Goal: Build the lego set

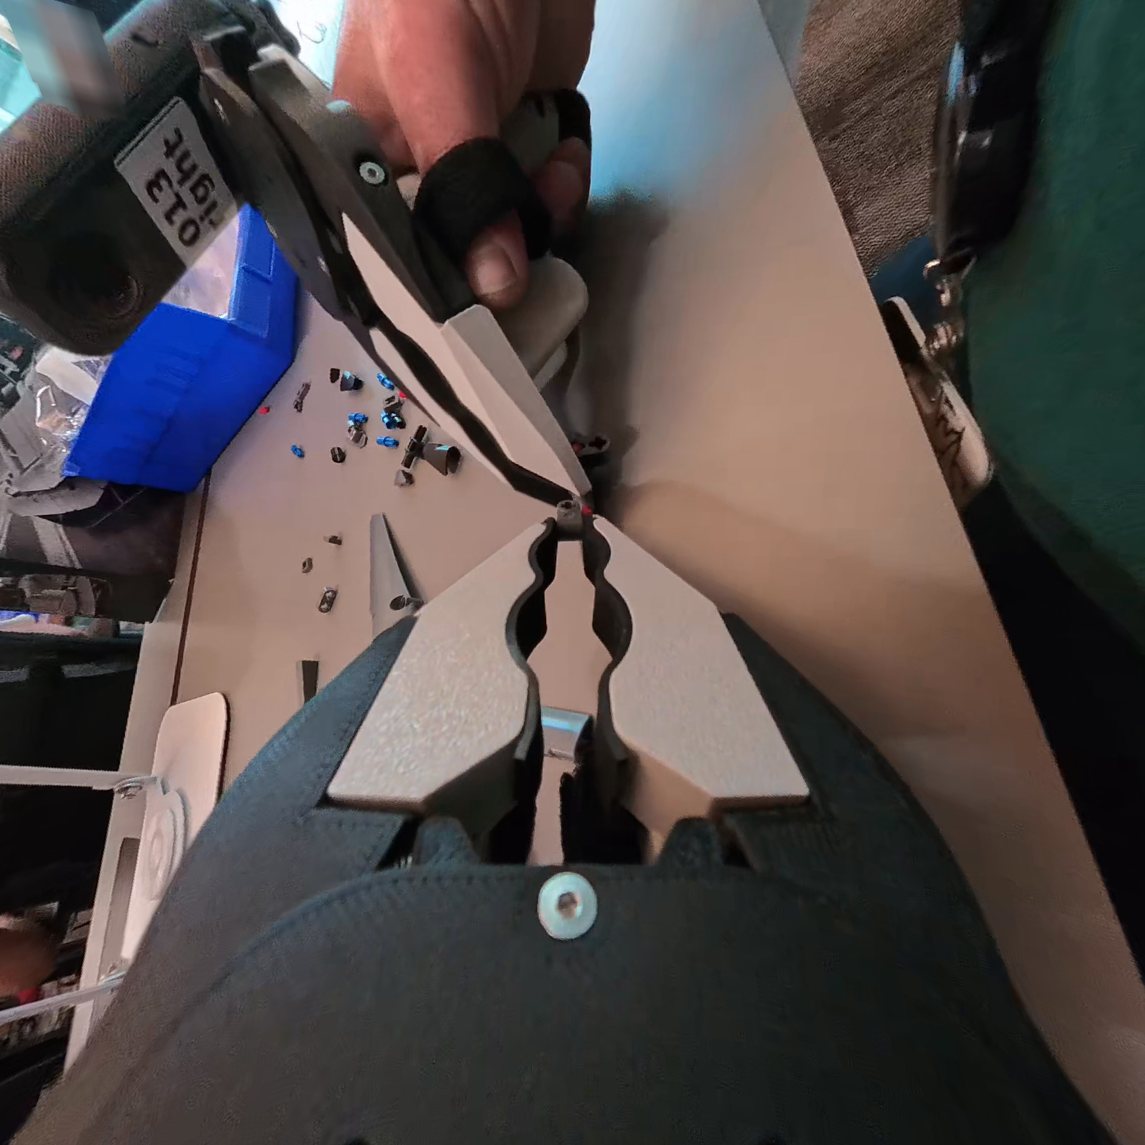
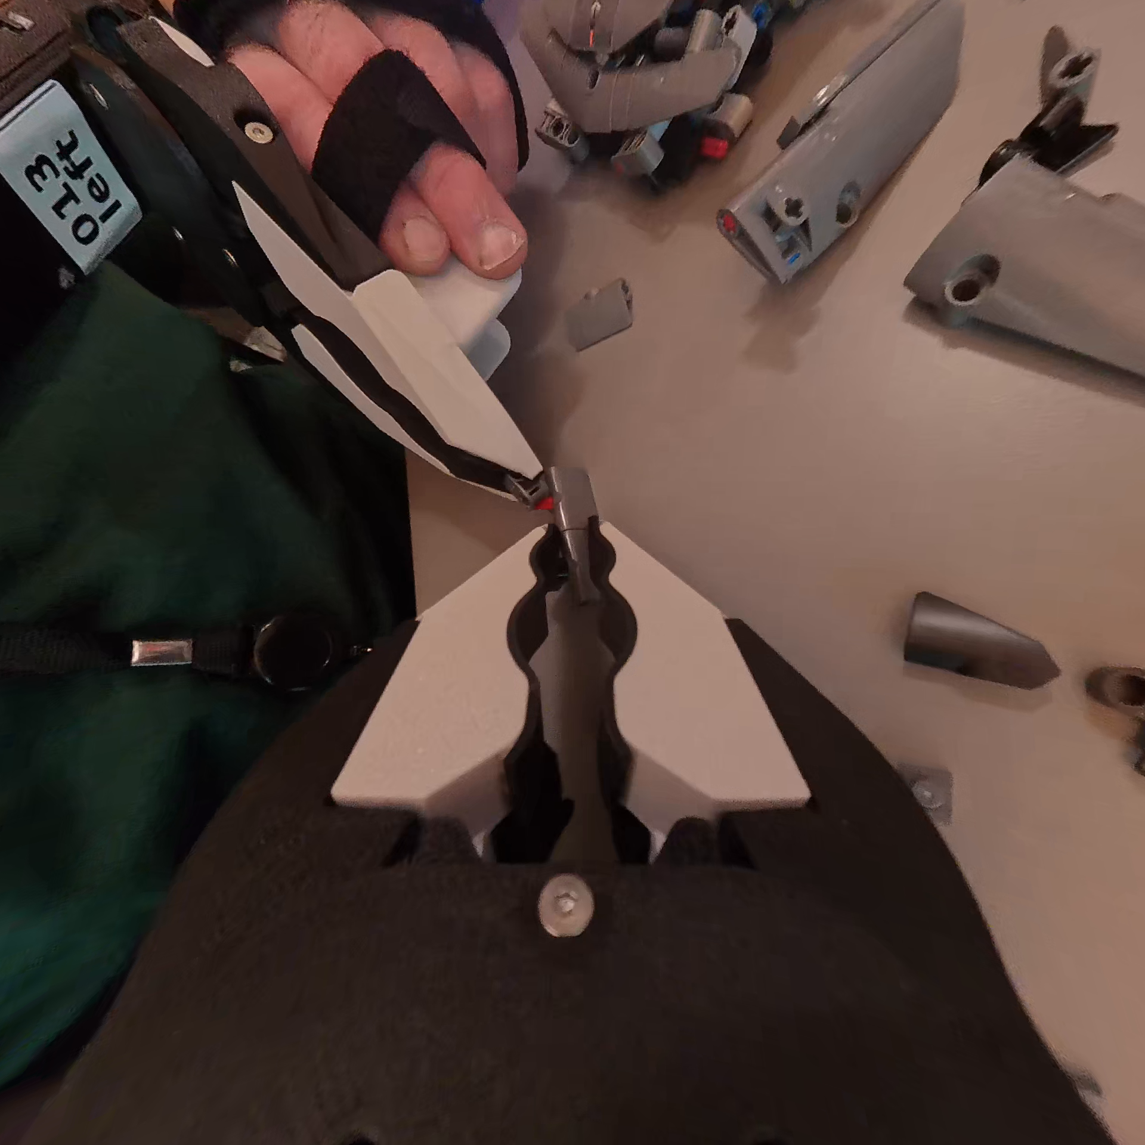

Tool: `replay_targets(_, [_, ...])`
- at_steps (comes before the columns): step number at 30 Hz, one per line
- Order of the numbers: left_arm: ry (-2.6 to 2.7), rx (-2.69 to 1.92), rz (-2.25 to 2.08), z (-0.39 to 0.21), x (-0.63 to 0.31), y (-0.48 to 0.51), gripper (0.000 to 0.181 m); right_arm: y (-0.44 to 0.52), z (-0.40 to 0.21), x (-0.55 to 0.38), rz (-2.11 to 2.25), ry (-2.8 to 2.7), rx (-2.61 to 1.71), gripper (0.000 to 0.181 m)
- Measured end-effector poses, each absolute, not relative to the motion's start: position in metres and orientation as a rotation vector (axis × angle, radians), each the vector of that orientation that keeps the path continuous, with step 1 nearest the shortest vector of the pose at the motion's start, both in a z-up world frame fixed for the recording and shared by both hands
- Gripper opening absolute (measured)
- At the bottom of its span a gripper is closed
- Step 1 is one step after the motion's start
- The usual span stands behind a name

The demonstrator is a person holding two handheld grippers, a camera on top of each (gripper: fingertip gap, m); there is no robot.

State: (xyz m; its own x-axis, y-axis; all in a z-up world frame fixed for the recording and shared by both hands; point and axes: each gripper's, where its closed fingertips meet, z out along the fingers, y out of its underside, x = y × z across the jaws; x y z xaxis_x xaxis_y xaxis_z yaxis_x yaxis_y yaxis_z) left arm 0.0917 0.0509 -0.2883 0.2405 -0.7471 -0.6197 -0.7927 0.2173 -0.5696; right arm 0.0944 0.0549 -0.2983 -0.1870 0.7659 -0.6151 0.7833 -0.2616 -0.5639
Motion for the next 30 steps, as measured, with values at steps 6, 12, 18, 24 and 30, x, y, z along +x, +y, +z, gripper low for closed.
replay_targets(6, [1.443, -1.554, -0.073, -0.280, 0.096, 0.046, 0.005, 0.055, -0.298, 0.095, -1.490, 1.792, 1.942, 0.008])
replay_targets(12, [1.434, -1.584, -0.161, -0.285, 0.100, 0.043, 0.005, 0.056, -0.297, 0.094, -1.492, 1.747, 1.919, 0.007])
replay_targets(18, [1.398, -1.590, -0.146, -0.284, 0.093, 0.049, 0.005, 0.056, -0.297, 0.093, -1.495, 1.743, 1.919, 0.007])
replay_targets(24, [1.407, -1.619, -0.134, -0.290, 0.092, 0.050, 0.006, 0.056, -0.297, 0.094, -1.494, 1.742, 1.912, 0.007])
replay_targets(30, [1.413, -1.659, -0.120, -0.292, 0.091, 0.051, 0.006, 0.056, -0.297, 0.094, -1.490, 1.749, 1.904, 0.007])
